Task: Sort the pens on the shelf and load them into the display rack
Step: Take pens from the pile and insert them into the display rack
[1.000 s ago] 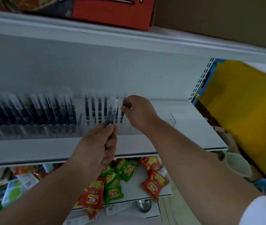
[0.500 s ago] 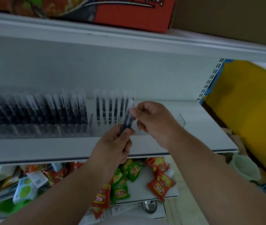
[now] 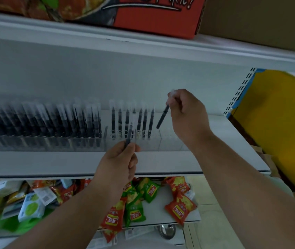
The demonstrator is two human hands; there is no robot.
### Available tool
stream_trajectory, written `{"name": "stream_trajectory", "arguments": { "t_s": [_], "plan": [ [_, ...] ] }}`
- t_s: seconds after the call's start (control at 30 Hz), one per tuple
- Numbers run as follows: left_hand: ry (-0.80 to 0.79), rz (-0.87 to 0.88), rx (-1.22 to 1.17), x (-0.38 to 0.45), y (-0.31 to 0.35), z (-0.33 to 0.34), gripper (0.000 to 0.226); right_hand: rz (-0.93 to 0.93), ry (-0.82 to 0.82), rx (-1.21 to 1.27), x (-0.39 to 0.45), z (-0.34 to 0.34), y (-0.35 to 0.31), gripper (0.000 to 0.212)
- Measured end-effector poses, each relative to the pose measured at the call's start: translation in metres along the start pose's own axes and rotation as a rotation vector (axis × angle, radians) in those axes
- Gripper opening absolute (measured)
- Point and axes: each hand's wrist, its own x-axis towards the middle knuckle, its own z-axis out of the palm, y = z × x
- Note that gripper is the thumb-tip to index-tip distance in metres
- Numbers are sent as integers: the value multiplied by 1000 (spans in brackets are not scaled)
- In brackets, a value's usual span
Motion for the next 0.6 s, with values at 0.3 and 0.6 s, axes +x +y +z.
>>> {"name": "stream_trajectory", "arguments": {
  "t_s": [0.3, 0.6],
  "plan": [
    [-27, 7, 8, 1, 0, -4, 26, 22, -113, -183, -7, 26, 14, 16],
    [-39, 59, 94, 9, 4, 6, 25, 200, -160, 16, -25, 18, 3, 27]
  ]
}}
